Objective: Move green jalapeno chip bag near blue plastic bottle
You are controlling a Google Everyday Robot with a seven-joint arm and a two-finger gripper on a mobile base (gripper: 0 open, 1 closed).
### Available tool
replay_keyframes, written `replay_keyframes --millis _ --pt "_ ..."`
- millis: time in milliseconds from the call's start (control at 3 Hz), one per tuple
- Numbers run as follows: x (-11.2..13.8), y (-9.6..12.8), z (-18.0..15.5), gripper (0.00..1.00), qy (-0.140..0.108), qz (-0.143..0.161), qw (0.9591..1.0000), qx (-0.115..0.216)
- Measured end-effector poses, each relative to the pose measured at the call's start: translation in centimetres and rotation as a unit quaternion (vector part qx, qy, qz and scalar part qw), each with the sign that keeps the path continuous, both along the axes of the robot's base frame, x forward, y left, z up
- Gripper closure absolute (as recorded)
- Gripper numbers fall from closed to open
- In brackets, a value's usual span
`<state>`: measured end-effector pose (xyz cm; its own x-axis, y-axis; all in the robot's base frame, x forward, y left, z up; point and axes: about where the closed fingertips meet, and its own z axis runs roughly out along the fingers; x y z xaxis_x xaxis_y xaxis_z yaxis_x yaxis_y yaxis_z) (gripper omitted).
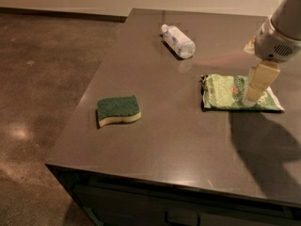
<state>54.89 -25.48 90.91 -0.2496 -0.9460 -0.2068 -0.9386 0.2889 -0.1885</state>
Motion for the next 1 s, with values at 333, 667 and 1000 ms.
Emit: replay_keyframes --millis 333,667,1000 --pt "1.4 -0.5 -2.4 0.0 0.012 0.002 0.9999 -0.004" --pt "2.1 -0.7 -4.5 0.0 0.025 0.006 0.9996 -0.012" --pt "2.1 -0.8 -6.1 0.0 0.039 0.014 0.9989 -0.021"
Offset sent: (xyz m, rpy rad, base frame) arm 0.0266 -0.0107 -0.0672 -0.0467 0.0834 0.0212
